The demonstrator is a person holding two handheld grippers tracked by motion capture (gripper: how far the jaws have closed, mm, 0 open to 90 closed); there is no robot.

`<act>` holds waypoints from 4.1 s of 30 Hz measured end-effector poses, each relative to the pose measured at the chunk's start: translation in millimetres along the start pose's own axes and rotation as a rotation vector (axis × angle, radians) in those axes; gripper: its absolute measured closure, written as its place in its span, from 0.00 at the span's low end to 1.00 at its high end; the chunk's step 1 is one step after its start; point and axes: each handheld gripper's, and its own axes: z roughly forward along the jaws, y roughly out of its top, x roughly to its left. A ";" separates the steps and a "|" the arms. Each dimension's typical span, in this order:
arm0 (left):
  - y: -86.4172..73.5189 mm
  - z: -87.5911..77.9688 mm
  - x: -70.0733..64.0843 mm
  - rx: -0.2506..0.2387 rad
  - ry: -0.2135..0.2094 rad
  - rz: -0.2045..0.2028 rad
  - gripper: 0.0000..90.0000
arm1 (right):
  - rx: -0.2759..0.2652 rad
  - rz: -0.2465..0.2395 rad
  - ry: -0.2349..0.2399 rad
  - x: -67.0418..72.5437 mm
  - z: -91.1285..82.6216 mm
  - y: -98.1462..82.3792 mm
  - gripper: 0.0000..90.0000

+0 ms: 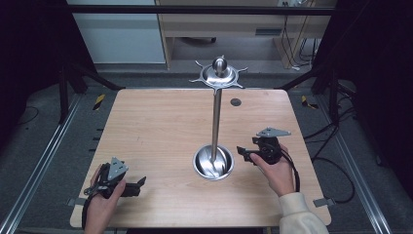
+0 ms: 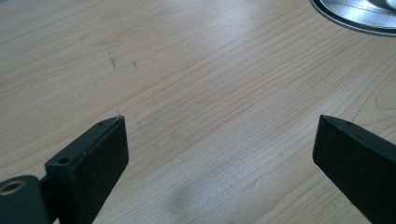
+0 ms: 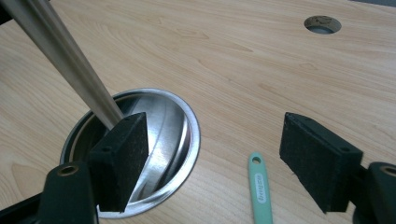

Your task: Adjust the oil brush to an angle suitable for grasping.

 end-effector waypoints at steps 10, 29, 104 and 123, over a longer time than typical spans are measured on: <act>0.4 0.3 0.2 0.005 -0.002 0.003 0.03 | 0.055 -0.078 0.022 5.0 3.3 -6.2 0.45; 0.9 1.0 -1.2 0.007 -0.004 0.011 0.04 | 0.247 -0.216 -0.068 4.1 21.5 -23.1 1.00; 0.1 -0.2 -4.0 0.007 -0.012 0.011 0.03 | 0.781 0.015 -0.122 -33.4 20.3 -13.4 0.84; 0.1 -0.1 -3.9 0.005 -0.013 0.010 0.03 | 0.798 0.014 -0.132 -35.1 23.8 -15.2 0.89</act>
